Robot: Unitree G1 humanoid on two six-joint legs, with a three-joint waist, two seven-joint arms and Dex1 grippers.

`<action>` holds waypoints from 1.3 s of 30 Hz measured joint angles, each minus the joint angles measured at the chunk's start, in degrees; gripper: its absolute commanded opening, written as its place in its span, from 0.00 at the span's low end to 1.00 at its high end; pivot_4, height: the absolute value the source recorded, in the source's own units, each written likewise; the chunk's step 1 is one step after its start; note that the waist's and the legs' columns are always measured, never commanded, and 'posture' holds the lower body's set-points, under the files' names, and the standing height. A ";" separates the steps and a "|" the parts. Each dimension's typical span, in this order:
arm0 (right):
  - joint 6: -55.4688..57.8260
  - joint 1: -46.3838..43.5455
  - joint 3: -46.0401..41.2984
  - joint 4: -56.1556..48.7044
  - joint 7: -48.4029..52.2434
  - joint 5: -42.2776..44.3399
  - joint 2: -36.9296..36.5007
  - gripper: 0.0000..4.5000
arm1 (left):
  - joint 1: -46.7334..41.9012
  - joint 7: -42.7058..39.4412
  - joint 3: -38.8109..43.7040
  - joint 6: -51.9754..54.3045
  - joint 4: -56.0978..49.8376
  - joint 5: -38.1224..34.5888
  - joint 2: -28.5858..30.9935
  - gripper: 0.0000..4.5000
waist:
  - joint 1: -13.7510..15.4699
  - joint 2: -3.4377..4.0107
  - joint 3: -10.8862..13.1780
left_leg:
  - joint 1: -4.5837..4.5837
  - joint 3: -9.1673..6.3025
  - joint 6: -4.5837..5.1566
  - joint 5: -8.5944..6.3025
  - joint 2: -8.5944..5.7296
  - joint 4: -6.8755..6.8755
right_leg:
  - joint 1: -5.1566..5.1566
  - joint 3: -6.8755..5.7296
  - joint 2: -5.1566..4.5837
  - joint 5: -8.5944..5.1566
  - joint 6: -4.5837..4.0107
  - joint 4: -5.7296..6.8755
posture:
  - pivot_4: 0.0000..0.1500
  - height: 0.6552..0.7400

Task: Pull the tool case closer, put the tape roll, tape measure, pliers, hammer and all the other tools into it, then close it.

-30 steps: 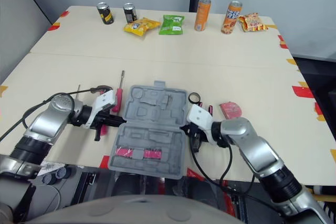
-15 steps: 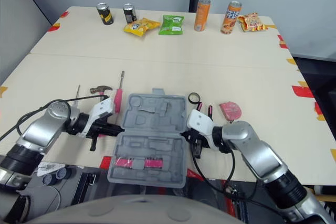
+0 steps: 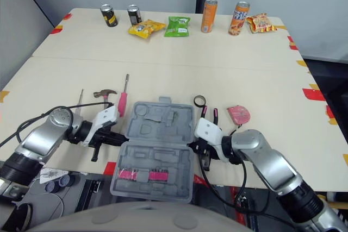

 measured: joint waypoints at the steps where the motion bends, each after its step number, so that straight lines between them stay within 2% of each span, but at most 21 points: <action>1: 0.01 0.16 0.00 -0.04 0.00 0.01 -0.04 0.00 | 0.00 0.00 -0.11 -0.18 0.00 0.00 0.02 0.01 | 0.01 0.01 -0.01 | 0.00 0.00 0.00 0.00 0.00 0.00 | 0.00 0.00 0.00 0.00 0.00 0.00 | 1.00 0.98; 39: -2.92 2.51 -0.67 -0.01 -0.38 1.18 -2.23 0.00 | -0.46 -0.04 -1.26 -3.40 1.90 -0.03 0.28 0.01 | -0.01 0.26 -0.40 | 0.00 0.00 0.00 0.00 0.00 -0.02 | 0.00 0.00 0.00 0.00 0.01 -0.04 | 1.00 0.98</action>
